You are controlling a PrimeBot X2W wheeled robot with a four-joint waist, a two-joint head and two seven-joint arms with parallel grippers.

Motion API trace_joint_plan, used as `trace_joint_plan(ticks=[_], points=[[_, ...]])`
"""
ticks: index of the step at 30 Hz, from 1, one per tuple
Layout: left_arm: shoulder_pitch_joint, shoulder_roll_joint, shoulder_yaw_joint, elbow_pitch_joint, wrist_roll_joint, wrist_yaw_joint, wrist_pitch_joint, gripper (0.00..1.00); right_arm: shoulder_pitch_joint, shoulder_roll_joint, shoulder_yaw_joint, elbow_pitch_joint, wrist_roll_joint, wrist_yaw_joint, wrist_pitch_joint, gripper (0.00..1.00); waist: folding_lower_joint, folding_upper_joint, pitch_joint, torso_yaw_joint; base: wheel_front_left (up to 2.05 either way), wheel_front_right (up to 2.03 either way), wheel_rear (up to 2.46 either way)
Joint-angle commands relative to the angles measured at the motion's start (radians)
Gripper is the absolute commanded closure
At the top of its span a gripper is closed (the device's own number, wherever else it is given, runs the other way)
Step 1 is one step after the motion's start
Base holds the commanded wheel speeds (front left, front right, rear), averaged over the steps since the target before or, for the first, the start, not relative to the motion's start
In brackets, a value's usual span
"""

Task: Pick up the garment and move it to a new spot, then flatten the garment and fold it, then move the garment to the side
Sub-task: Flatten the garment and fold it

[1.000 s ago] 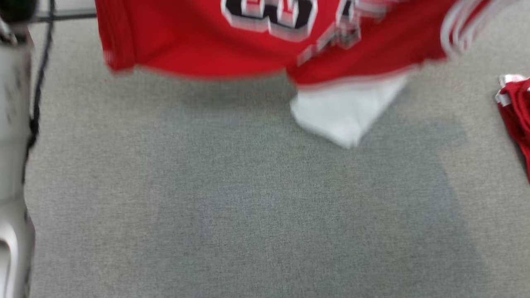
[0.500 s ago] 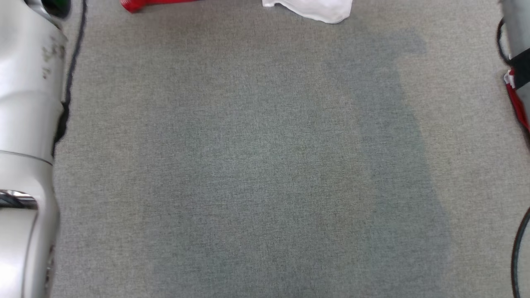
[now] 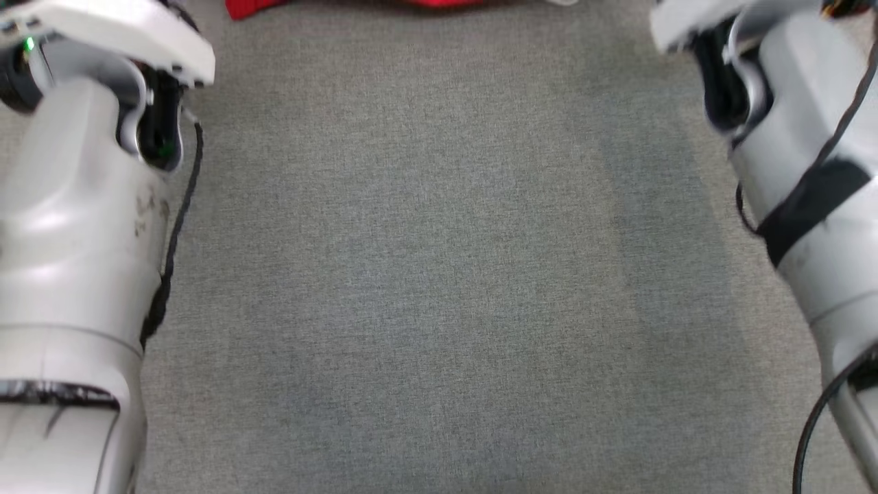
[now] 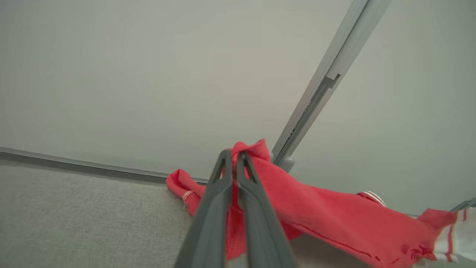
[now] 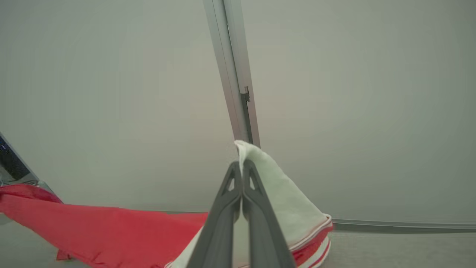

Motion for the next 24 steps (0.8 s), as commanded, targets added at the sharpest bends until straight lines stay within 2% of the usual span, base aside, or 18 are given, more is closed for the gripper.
trace_joint_plan(ticks=[1, 7, 11, 18, 24], points=[[0.043, 0.006, 0.009, -0.022, -0.003, -0.004, -0.005, 1.0, 0.051, -0.012, 0.007, -0.023, 0.023, 0.0, -0.008, 1.0, -0.0001, 0.0, -0.022, 0.0, 0.0, 0.0, 0.0], [0.306, 0.003, 0.045, -0.176, 0.012, -0.004, -0.005, 1.0, 0.376, -0.078, -0.006, -0.259, 0.075, 0.0, -0.013, 1.0, -0.0001, 0.0, -0.104, 0.002, 0.0, 0.0, 0.0], [0.486, 0.005, 0.066, -0.28, 0.025, -0.004, -0.005, 1.0, 0.627, -0.116, -0.071, -0.432, 0.067, 0.0, -0.013, 1.0, -0.0001, 0.0, -0.161, 0.006, 0.0, 0.0, 0.0], [0.774, 0.008, 0.115, -0.456, 0.044, 0.007, -0.005, 1.0, 1.026, -0.11, -0.193, -0.684, 0.025, 0.0, -0.011, 1.0, -0.0001, 0.0, -0.263, 0.014, 0.0, 0.0, 0.0], [0.982, 0.024, 0.116, -0.629, 0.053, 0.056, 0.032, 1.0, 1.296, -0.049, -0.31, -0.921, -0.051, 0.0, 0.104, 1.0, -0.0001, 0.0, -0.331, 0.013, 0.0, 0.0, 0.0]])
